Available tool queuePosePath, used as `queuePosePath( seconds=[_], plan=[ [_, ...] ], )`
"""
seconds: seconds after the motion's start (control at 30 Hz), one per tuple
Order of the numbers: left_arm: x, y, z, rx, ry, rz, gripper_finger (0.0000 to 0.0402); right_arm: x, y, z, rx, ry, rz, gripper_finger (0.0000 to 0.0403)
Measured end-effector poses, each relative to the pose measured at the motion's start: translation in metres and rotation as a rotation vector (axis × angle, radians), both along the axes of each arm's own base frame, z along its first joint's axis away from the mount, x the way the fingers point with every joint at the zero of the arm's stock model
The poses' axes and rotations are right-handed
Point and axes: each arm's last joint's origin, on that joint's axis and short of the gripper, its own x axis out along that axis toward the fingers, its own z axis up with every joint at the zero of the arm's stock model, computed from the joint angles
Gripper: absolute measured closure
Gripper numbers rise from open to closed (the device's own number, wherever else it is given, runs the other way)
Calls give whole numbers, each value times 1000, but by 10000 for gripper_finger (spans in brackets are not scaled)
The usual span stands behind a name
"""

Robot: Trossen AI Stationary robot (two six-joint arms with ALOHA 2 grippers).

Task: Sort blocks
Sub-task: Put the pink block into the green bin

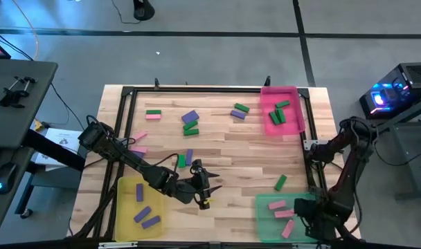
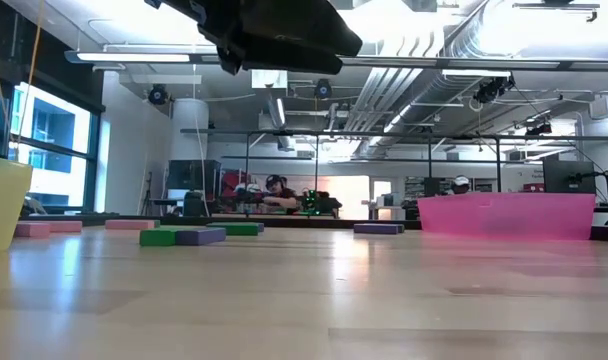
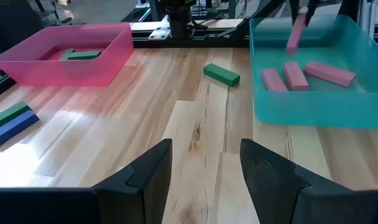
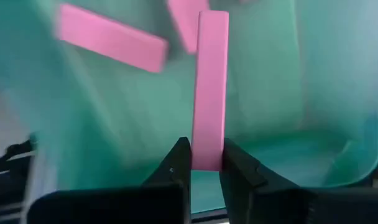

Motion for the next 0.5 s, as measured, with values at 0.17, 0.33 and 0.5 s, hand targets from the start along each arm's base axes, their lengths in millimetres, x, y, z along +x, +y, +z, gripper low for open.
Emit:
queuePosePath(
  seconds=[0.17, 0.33, 0.5],
  plan=[
    [0, 0, 0, -1, -3, 0, 225, 5, -10, -26, -18, 148, -40, 371],
    [0, 0, 0, -1, -3, 0, 225, 12, -23, -37, -55, 227, -100, 354],
    [0, 0, 0, -2, -3, 0, 225, 25, -27, -32, -34, 224, -108, 284]
  ],
)
